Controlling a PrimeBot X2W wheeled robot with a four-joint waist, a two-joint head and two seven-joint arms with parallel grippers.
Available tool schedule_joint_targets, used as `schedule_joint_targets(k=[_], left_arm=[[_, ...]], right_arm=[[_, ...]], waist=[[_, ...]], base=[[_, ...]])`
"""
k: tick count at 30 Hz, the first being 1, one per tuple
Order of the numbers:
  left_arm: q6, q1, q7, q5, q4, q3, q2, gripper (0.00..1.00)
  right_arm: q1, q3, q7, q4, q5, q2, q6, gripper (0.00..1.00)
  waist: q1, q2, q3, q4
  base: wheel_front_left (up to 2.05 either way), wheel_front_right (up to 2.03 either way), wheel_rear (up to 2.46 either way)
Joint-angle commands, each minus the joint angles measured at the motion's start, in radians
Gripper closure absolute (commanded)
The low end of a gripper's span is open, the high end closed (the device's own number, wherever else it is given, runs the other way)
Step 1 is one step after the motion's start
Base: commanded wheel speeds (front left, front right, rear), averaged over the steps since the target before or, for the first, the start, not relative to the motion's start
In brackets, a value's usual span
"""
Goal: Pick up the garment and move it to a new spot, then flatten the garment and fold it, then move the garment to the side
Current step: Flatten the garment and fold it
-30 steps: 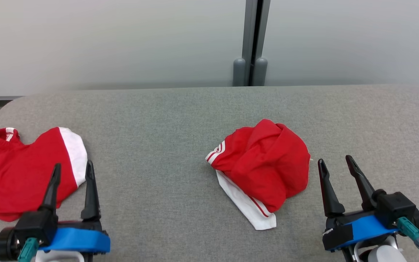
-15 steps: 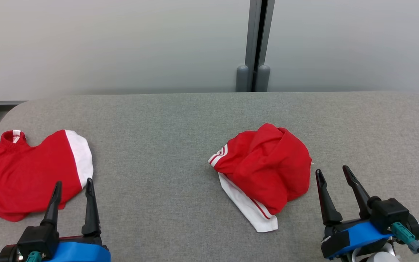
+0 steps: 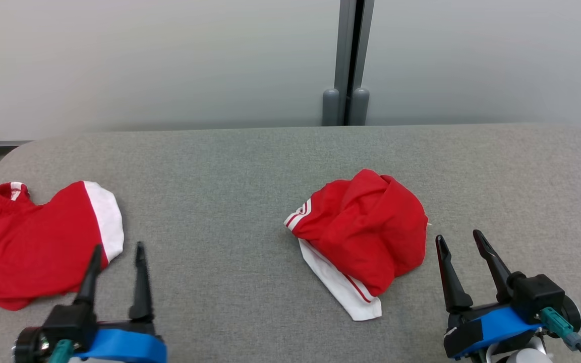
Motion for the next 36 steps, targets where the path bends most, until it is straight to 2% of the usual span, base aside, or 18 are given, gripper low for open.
schedule_joint_targets(k=[1, 11, 16, 18, 27, 36], left_arm=[[-0.015, -0.029, -0.003, -0.001, 0.008, -0.032, -0.004, 0.0], [-0.034, -0.156, -0.003, -0.019, 0.129, -0.269, 0.007, 0.0], [-0.032, -0.221, -0.003, -0.056, 0.198, -0.355, 0.028, 0.0], [-0.032, -0.268, -0.003, -0.079, 0.265, -0.412, 0.045, 0.0], [-0.032, -0.375, -0.003, -0.141, 0.434, -0.527, 0.072, 0.0], [-0.032, -0.465, -0.003, -0.201, 0.553, -0.641, 0.07, 0.0]], right_arm=[[-0.007, 0.003, -0.004, 0.0, -0.006, -0.004, 0.0, 0.0], [-0.034, 0.013, -0.004, -0.007, -0.003, -0.004, 0.0, 0.0], [-0.05, 0.01, -0.004, -0.01, -0.004, -0.004, 0.0, 0.0], [-0.057, 0.006, -0.004, -0.013, -0.004, -0.005, 0.0, 0.0], [-0.078, 0.002, -0.004, -0.03, 0.008, -0.004, 0.0, 0.0], [-0.094, 0.001, -0.004, -0.038, 0.022, -0.004, 0.0, 0.0]], waist=[[0.0, 0.0, 0.004, -0.004], [0.0, 0.0, 0.054, -0.057], [0.0, 0.0, 0.081, -0.089], [0.0, 0.0, 0.101, -0.113], [0.0, 0.0, 0.158, -0.171], [0.0, 0.0, 0.199, -0.208]], base=[[0.0, 0.0, 0.0], [0.0, 0.0, 0.0], [0.0, 0.0, 0.0], [0.0, 0.0, 0.0], [0.0, 0.0, 0.0], [0.0, 0.0, 0.0]])
